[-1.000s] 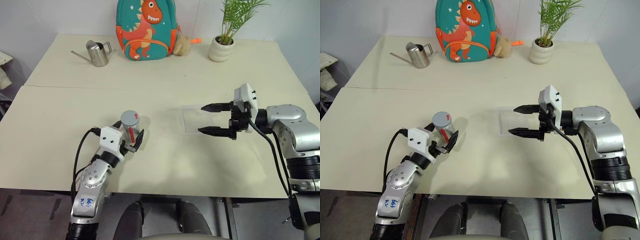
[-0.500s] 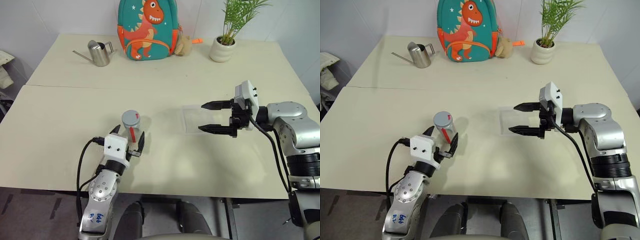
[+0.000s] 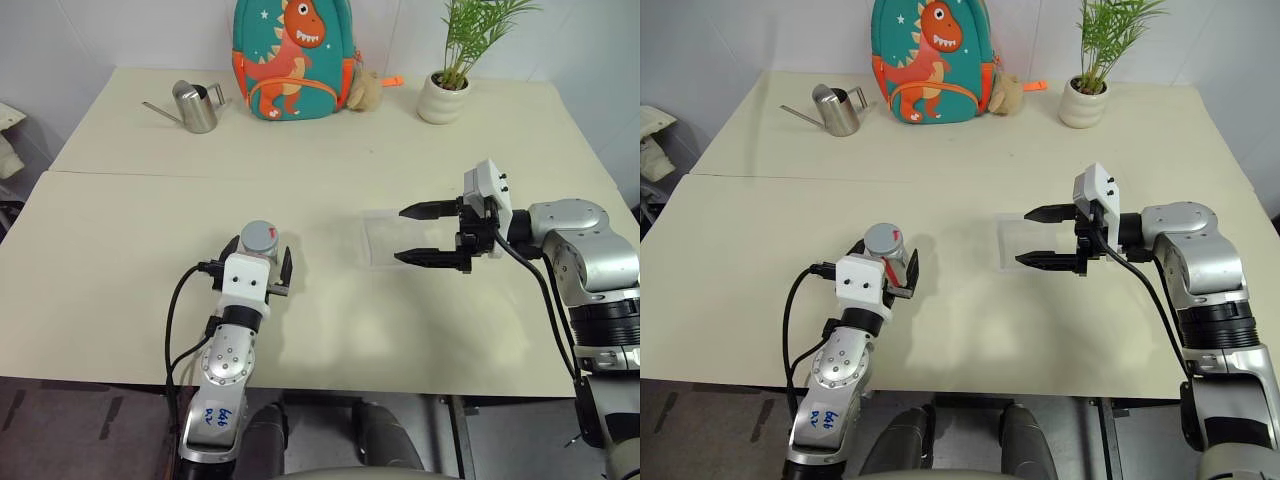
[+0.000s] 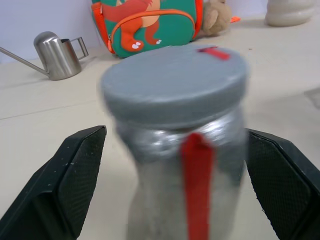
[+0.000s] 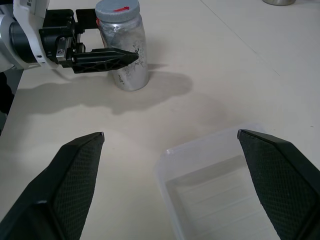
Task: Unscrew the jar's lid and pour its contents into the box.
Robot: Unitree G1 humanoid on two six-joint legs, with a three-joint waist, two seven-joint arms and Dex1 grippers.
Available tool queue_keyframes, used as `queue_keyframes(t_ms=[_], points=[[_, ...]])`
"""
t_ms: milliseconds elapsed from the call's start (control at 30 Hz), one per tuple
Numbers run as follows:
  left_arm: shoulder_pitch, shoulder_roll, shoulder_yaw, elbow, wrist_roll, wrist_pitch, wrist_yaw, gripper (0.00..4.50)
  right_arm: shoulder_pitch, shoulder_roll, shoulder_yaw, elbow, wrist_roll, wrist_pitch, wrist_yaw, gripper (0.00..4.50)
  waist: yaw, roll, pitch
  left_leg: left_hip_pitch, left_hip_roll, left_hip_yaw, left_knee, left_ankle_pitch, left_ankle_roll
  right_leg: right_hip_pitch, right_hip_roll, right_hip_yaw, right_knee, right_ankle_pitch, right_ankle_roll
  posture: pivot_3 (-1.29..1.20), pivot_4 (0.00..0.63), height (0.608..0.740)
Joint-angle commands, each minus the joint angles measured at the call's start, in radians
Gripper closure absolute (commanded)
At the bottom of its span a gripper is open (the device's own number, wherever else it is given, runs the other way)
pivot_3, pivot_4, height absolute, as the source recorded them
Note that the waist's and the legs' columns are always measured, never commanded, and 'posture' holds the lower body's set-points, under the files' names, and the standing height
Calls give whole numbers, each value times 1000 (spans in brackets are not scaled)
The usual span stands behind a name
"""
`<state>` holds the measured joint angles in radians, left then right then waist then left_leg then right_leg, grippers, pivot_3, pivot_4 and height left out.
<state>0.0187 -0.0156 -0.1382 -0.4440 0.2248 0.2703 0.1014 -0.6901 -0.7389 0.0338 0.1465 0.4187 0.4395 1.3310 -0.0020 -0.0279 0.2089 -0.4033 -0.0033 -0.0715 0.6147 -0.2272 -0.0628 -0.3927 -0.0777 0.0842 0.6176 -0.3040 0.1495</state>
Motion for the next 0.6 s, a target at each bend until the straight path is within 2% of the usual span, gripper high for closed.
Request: queue_keyframes(t_ms=[33, 600], points=[[-8, -19, -4, 0, 5, -17, 18, 21, -27, -12, -12, -15, 6, -5, 10, 0, 0, 0, 0, 0, 0, 0, 0, 0, 0, 0, 0, 0, 0, 0, 0, 0, 150, 740], [-4, -49, -2, 10, 1, -22, 26, 21, -40, -16, -33, -17, 44, 17, 49, 0, 1, 0, 0, 0, 0, 0, 0, 0, 0, 0, 0, 0, 0, 0, 0, 0, 150, 740]])
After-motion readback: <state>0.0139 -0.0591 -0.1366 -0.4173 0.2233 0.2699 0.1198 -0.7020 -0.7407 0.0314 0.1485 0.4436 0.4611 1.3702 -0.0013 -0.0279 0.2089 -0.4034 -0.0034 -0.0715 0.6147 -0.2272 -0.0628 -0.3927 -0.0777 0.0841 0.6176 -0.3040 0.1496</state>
